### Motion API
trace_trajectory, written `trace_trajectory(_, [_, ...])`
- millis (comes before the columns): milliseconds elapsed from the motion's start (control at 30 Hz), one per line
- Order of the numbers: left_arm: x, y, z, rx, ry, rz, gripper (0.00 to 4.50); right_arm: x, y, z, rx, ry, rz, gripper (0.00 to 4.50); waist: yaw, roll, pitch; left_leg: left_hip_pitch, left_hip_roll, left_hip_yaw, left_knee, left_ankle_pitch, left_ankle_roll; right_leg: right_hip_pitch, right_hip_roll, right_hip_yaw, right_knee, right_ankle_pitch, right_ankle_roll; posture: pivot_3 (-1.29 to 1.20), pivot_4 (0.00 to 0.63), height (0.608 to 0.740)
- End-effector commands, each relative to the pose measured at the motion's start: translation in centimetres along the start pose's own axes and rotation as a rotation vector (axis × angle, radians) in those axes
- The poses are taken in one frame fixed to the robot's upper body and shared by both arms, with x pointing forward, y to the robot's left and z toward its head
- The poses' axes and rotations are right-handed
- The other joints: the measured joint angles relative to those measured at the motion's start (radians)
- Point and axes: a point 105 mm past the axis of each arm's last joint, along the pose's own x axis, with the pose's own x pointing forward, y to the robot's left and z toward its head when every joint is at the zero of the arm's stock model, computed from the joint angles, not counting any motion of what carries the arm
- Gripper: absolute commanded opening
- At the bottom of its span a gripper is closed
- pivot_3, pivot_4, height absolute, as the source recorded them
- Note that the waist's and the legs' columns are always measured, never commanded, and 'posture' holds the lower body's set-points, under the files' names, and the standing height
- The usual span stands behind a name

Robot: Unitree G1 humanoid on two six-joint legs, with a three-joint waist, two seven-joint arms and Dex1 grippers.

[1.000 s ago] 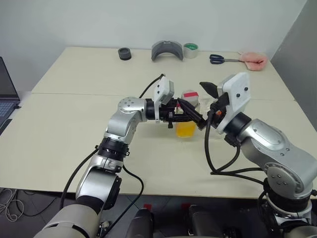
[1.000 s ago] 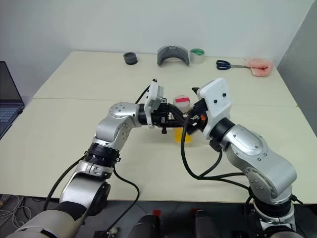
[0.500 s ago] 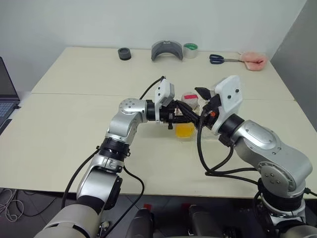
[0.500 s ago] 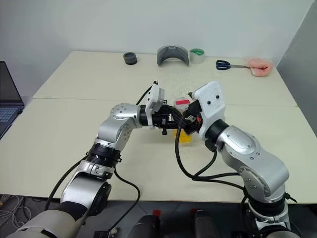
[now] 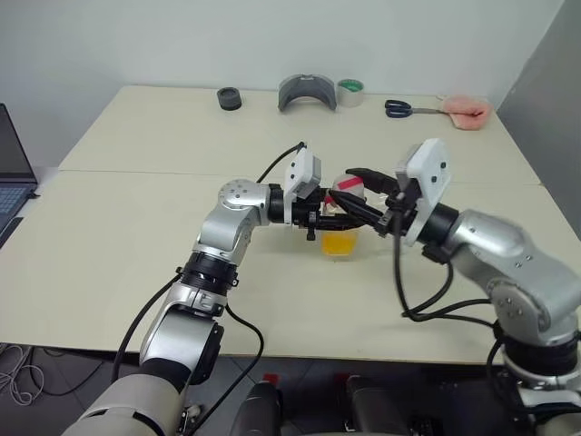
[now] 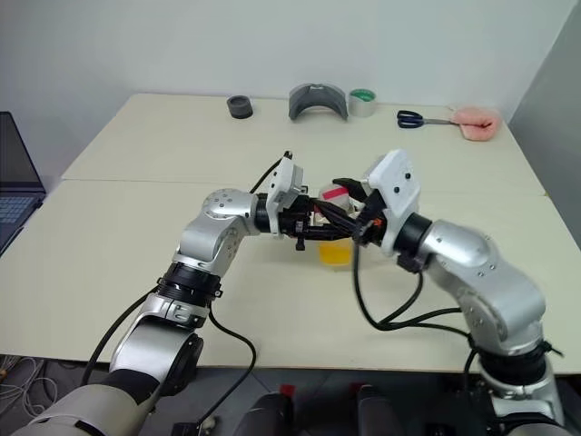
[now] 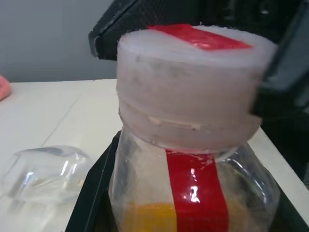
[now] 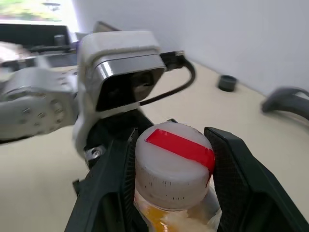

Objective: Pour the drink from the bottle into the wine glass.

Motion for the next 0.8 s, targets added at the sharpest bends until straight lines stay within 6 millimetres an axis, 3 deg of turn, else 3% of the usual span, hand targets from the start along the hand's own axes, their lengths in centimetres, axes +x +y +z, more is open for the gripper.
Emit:
trace_trajectory(33, [0.1,0.3,2.8,0.075,-0.046,-0.008,1.8,0.5,0.7,-0.6,-0.083,0.044,0.289,1.84,-0.009,0.0,0.0,0.001,0.0,0.0,0.0,0.0,0.0,0.0,0.0,0.0,0.0,0.0,0.0,0.0,0.15,0.74])
trace_trajectory(200, [0.1,0.7,3.1,0.08,-0.047,0.012,1.8,0.3,-2.0,-0.3,-0.035,0.053,0.292,1.84,-0.018,0.0,0.0,0.001,0.002,0.0,0.0,0.0,0.0,0.0,0.001,0.0,0.001,0.0,0.0,0.0,0.15,0.74])
trace_trajectory(433, [0.1,0.8,2.8,0.075,-0.043,0.034,1.79,-2.1,-3.9,1.5,-0.022,0.018,0.114,4.2,-0.008,0.0,0.0,-0.001,0.0,-0.001,0.001,0.0,-0.001,0.0,-0.002,0.0,0.0,0.0,0.0,0.0,0.15,0.74])
trace_trajectory(533, [0.2,0.9,2.5,0.077,-0.03,0.049,1.79,-3.8,-4.7,2.6,-0.059,0.005,-0.036,4.21,-0.001,0.0,0.0,-0.001,0.0,-0.001,0.001,0.0,-0.001,-0.001,-0.002,0.0,0.0,0.0,0.0,0.0,0.15,0.74])
trace_trajectory(667, [0.2,1.3,2.3,0.077,-0.025,0.079,1.79,-4.8,-2.2,2.6,-0.052,-0.016,-0.157,4.21,0.006,0.0,0.0,-0.002,0.0,-0.001,0.0,0.0,-0.001,-0.001,-0.001,0.0,0.0,0.0,0.0,0.0,0.15,0.74])
trace_trajectory(800, [0.2,1.9,2.0,0.071,-0.017,0.098,1.79,-3.2,0.6,2.1,-0.006,-0.036,-0.227,4.21,-0.001,0.001,0.0,-0.001,0.0,-0.001,0.0,0.0,-0.001,-0.001,-0.001,0.001,0.001,0.0,0.0,0.0,0.15,0.74])
